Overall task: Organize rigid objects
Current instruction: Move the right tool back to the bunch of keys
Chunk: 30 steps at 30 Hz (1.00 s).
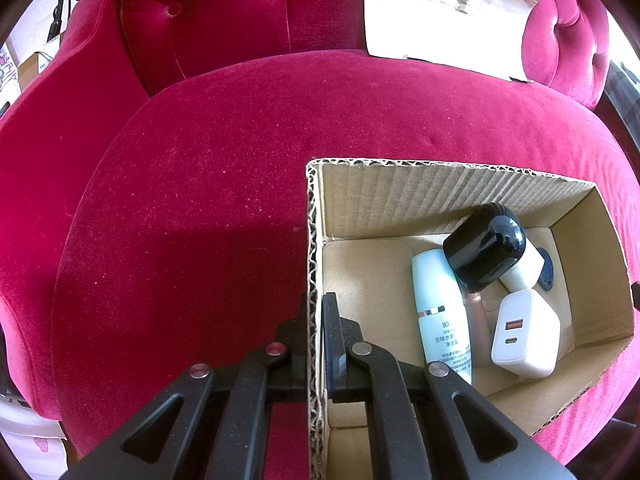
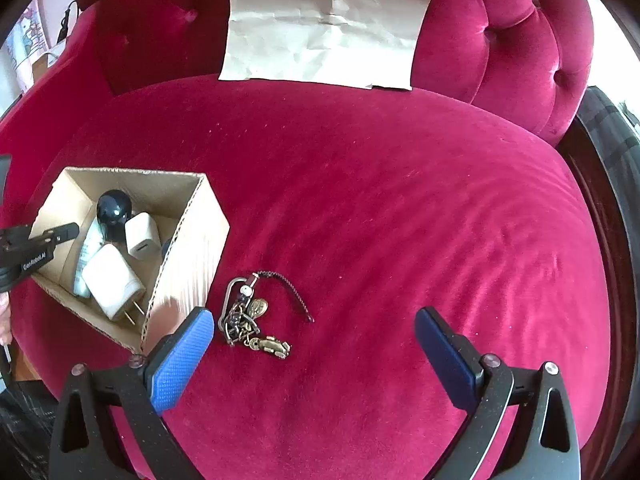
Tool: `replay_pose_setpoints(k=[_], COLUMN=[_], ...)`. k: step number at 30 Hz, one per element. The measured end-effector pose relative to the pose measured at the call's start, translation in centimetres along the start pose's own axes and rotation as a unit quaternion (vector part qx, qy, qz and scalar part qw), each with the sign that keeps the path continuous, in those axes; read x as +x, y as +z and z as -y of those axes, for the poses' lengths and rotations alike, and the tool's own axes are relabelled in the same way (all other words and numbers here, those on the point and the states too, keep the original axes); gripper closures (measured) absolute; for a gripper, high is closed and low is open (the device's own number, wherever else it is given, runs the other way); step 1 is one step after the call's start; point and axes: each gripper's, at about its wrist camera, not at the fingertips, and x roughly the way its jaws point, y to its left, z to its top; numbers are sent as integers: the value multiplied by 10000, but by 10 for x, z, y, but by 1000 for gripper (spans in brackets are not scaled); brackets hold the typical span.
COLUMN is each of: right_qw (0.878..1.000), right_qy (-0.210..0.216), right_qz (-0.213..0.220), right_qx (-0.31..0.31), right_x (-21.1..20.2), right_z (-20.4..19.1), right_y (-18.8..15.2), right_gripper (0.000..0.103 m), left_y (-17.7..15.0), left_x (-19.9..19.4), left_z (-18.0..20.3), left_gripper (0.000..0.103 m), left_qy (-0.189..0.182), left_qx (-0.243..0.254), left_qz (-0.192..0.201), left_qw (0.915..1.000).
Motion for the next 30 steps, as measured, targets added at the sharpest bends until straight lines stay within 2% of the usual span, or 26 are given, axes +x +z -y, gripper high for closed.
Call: replay_pose_setpoints(k=[9, 18, 30], right_qw=[9995, 9983, 9984], right_qy=[85, 185, 223], right_qz=[-179, -185, -137], right_qx=[-256, -522, -499], right_x=[20, 41, 61], right_z=[-8, -16, -17], right_y=[-14, -23, -7], right_gripper=[0, 1, 2], left_y=[1, 1, 0], left_x=[1, 0, 1], left_z=[0, -1, 0], left_gripper=[99, 99, 99], left_qy=[-16, -19, -15], left_qx=[2, -10, -20], left_qz=[-6, -8, -13], left_qw=[10000, 10000, 10000])
